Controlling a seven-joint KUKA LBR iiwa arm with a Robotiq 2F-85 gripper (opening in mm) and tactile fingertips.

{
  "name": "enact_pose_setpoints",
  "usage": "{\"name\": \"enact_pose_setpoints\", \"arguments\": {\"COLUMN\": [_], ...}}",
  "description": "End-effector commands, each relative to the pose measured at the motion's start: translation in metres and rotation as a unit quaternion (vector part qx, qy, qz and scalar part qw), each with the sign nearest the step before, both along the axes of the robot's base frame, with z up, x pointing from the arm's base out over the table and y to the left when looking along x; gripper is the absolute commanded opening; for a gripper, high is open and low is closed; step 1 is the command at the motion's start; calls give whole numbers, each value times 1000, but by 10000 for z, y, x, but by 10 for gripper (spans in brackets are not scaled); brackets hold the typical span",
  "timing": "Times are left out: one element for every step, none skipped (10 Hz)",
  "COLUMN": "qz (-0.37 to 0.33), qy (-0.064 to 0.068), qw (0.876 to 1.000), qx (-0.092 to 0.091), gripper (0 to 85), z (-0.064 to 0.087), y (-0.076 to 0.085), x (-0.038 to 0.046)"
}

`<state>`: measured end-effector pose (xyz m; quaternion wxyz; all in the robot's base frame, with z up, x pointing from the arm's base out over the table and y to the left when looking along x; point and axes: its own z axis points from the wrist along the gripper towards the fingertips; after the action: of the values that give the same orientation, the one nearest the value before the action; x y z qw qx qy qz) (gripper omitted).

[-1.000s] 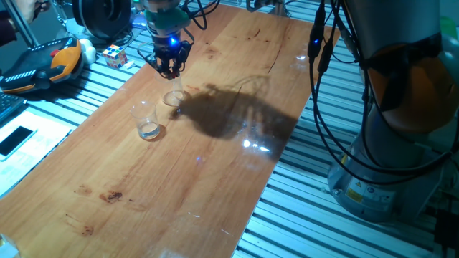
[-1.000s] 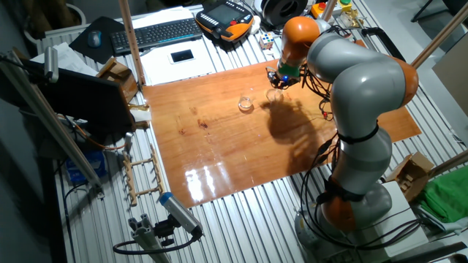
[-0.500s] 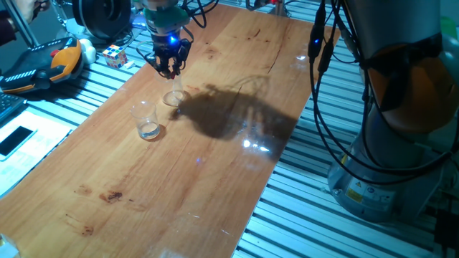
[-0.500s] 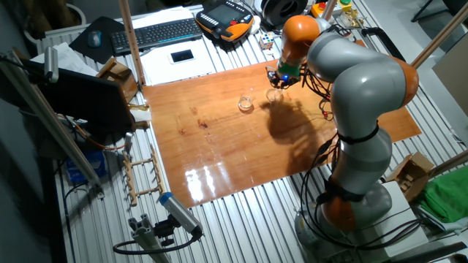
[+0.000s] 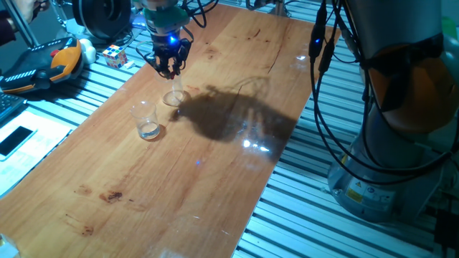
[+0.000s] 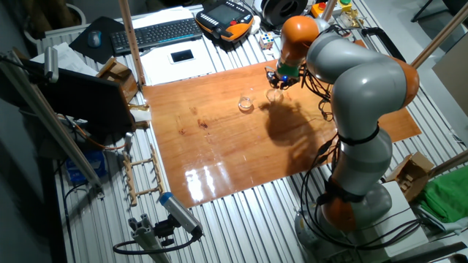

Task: Transfer liquid using a dropper

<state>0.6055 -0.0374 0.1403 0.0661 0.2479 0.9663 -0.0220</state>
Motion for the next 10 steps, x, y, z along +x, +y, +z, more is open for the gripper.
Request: {"name": "enact_pose_setpoints", "arguments": {"qz": [-1, -1, -2, -2, -2, -2, -1, -1, 0, 2], "qy": [0, -1, -2, -3, -4, -4, -5, -5, -6, -6], "qw": [1000, 1000, 1000, 1000, 1000, 1000, 1000, 1000, 1000, 1000], "qx": [0, -1, -2, -2, -2, -2, -2, -2, -2, -1], "gripper": [283, 283, 283, 283, 283, 283, 283, 277, 237, 180], "z": [9, 14, 11, -1, -14, -17, -16, -13, -14, -19], "y": [9, 14, 14, 12, 9, 8, 8, 5, 4, 4], "x": [-8, -13, -13, -13, -13, -14, -15, -17, -18, -20]}}
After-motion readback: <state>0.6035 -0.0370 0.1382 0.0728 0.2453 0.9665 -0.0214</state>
